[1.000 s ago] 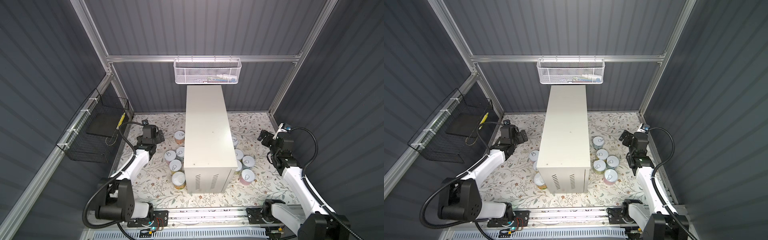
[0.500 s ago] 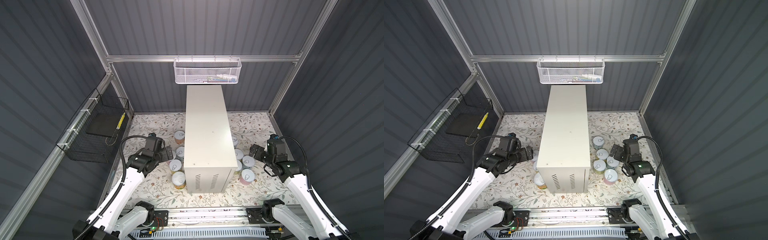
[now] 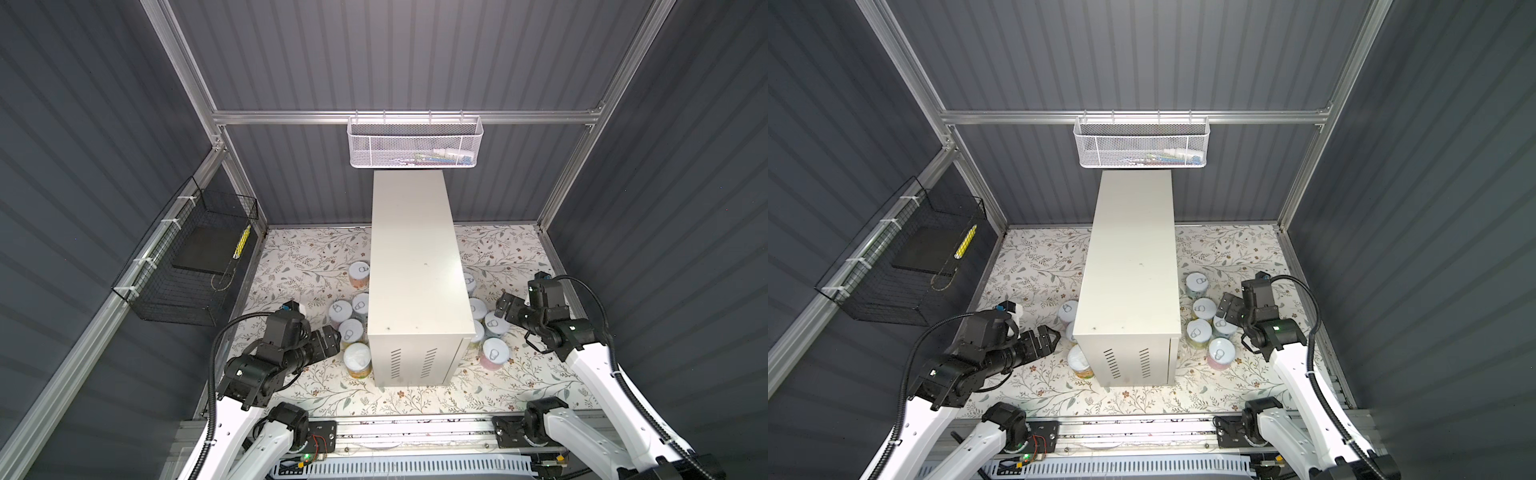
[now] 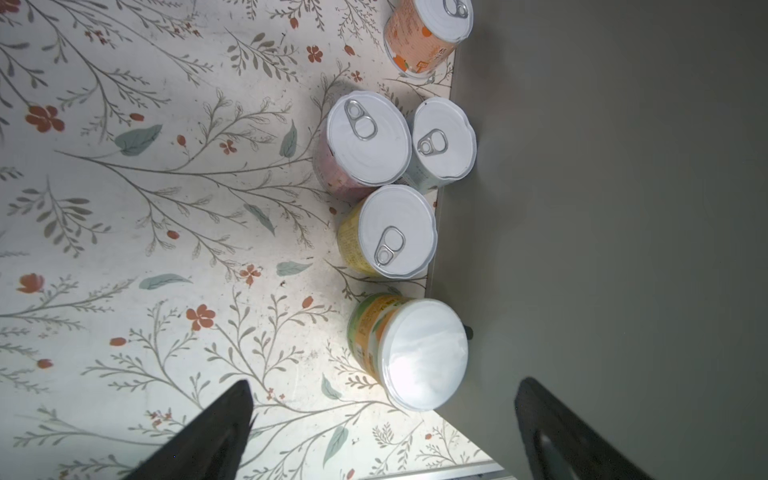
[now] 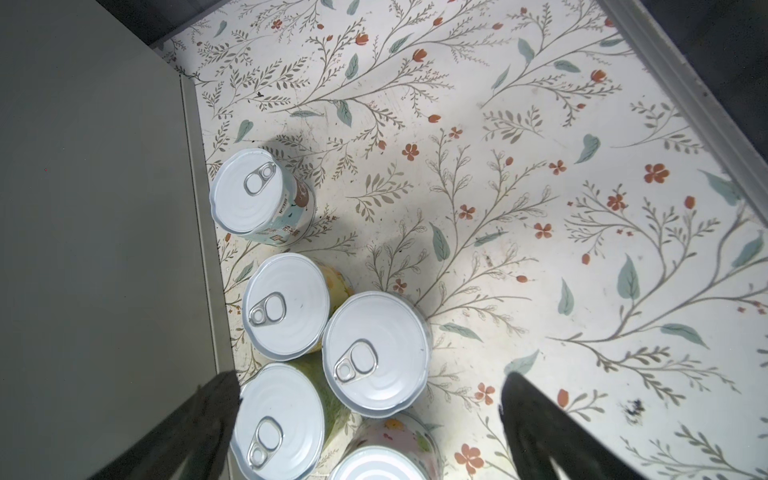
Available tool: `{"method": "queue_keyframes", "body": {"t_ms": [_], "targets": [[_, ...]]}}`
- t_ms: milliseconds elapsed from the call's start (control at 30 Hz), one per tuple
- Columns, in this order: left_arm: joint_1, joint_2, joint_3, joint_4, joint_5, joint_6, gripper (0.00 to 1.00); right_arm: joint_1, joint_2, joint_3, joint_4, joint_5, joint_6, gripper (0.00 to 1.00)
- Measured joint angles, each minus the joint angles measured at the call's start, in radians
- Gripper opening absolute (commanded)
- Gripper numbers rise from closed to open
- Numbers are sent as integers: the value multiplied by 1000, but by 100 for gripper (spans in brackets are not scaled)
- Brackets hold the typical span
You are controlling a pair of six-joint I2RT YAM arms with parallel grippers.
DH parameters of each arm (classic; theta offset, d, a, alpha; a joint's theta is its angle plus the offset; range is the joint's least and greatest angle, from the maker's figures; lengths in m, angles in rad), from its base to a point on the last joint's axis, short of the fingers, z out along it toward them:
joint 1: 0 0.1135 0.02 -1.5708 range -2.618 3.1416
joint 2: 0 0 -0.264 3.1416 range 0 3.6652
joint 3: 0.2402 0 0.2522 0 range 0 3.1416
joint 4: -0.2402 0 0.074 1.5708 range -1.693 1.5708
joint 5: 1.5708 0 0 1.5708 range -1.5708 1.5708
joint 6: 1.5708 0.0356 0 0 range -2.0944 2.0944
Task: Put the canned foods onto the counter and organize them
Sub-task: 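Lower the left gripper toward the green-orange can while the right gripper moves over cans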
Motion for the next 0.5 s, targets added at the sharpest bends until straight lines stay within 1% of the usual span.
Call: {"method": "queue_keyframes", "body": {"t_ms": [167,400,500], "targets": [[0,-20,-84,-6,35,-48,100,6,6,-12,5,-5,6,99],[0,31,-89,-3,57,-64,100,6,25,-18,21,-6,7,99],[-3,78,-89,30,77,-69,100,6,48,-19,32,-13,7,99]]}}
